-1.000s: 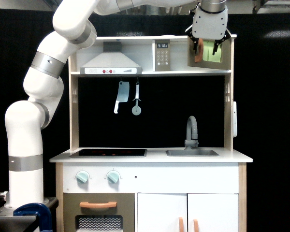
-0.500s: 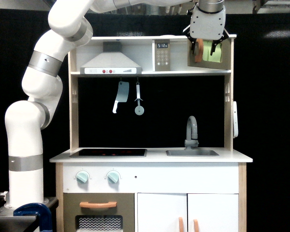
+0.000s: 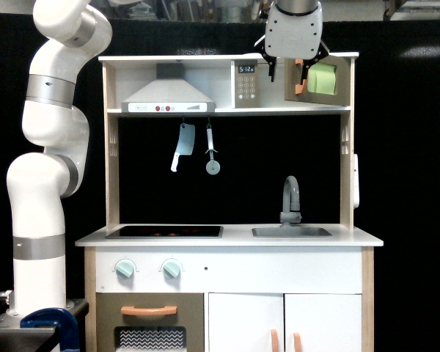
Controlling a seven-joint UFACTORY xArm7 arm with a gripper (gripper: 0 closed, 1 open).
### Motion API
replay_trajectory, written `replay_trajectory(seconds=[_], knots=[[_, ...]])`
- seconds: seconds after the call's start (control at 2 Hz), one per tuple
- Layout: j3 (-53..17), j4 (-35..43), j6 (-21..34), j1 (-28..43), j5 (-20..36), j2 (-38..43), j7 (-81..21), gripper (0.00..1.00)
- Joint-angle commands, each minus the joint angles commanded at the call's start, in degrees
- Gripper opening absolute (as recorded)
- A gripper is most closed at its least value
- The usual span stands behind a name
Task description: Open the oven door
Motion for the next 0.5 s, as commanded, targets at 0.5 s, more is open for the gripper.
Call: replay_trajectory(seconds=[0.5], knots=[[-2.83,-10.88,2.79,-4.70,-3.74,-6.49,-8.95,1.00]])
